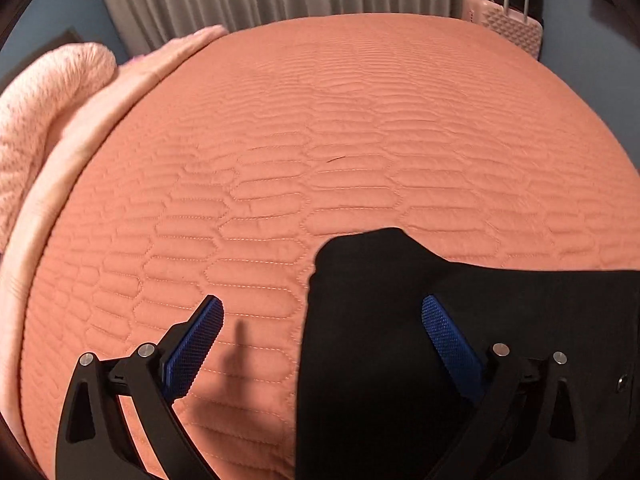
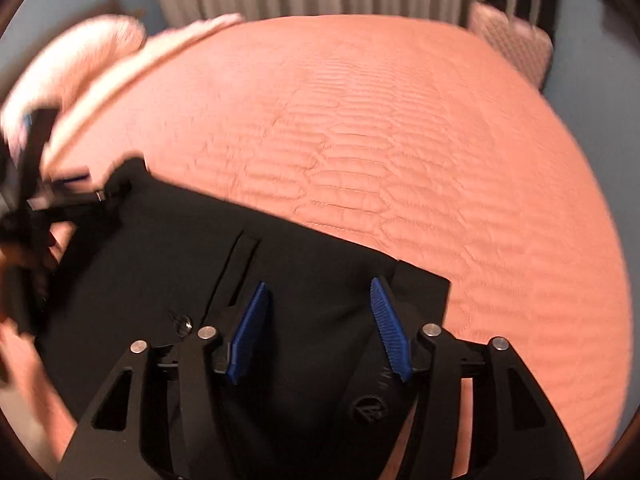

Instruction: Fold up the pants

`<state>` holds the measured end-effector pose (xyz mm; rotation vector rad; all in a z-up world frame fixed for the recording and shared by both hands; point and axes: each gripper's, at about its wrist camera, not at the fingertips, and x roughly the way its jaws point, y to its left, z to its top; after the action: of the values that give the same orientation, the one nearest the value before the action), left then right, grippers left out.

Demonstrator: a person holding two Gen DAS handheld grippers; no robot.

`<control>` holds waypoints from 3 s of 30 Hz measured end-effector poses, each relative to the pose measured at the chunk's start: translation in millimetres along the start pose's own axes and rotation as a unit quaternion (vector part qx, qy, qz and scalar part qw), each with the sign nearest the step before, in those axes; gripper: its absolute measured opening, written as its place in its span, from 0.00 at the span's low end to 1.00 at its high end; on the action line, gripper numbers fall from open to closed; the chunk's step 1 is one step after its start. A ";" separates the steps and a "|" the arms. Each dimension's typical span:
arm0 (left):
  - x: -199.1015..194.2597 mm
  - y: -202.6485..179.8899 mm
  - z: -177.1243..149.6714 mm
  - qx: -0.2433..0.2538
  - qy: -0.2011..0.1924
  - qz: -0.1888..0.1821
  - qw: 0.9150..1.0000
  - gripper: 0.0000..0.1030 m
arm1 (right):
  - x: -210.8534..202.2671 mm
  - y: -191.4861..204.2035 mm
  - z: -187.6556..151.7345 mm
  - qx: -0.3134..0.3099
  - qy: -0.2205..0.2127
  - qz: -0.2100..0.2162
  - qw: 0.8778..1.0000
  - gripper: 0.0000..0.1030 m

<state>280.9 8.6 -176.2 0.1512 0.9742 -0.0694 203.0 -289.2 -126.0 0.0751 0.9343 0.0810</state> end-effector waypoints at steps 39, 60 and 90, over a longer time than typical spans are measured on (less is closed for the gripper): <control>-178.0 -21.7 -156.4 0.017 -0.035 -0.006 0.999 0.94 | -173.2 30.4 -123.1 0.071 -0.013 -0.049 0.996 0.70; -44.4 46.1 -102.4 -0.061 0.084 -0.167 0.981 0.94 | -30.5 -20.0 -51.9 0.057 0.064 0.060 0.994 0.89; -54.7 27.6 -52.7 -0.047 -0.040 -0.291 0.955 0.17 | -41.2 34.7 -23.3 0.012 -0.016 0.131 0.991 0.22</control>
<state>210.6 43.7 -157.3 -0.2293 0.9126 -0.5654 158.6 -258.2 -103.4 0.2207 0.8898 0.3099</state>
